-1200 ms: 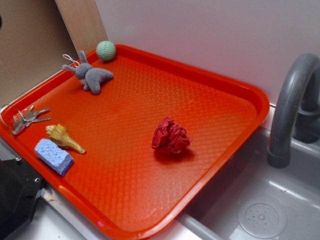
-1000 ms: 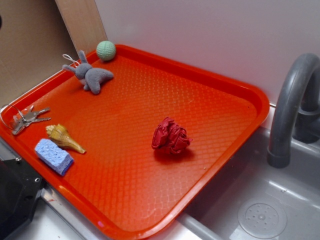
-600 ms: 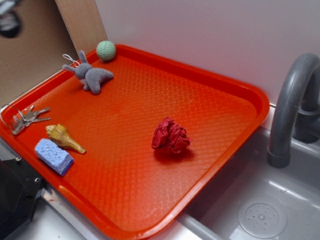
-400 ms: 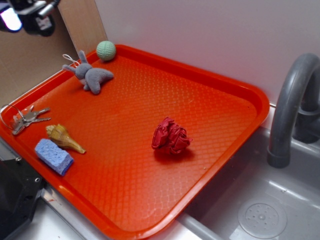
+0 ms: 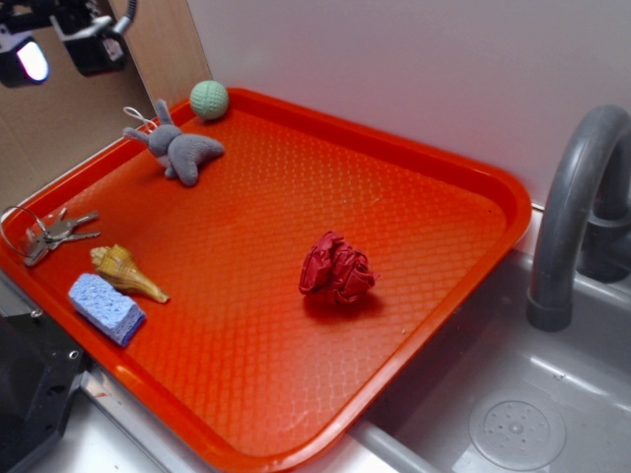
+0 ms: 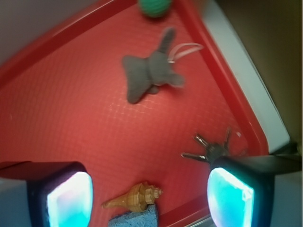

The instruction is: Grab the silver keys.

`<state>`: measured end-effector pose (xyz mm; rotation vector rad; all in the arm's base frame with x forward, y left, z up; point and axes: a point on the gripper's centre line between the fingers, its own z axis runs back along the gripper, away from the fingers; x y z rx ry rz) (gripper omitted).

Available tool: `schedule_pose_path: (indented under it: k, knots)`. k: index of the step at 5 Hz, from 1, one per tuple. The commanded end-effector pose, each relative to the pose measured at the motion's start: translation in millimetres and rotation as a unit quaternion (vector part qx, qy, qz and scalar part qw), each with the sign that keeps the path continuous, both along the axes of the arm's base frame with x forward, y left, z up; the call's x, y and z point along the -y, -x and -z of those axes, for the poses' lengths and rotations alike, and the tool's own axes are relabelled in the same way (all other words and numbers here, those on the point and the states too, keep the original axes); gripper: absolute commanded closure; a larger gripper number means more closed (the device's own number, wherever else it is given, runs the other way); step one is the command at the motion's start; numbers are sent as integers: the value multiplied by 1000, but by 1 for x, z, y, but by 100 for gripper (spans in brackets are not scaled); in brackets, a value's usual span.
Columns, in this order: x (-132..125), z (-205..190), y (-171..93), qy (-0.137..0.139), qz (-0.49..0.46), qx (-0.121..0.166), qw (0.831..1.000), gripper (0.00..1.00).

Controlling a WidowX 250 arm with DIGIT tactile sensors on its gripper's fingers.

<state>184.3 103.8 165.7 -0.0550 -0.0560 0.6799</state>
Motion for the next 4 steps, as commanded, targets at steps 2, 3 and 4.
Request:
schedule_pose_path:
  k: [2,3,4]
  knots:
    - [-10,2,64,-79,-98,43,991,0]
    - [-27,22,61,-94,-110,44,989,0]
    - [-43,38,62,-94,-122,40,987,0]
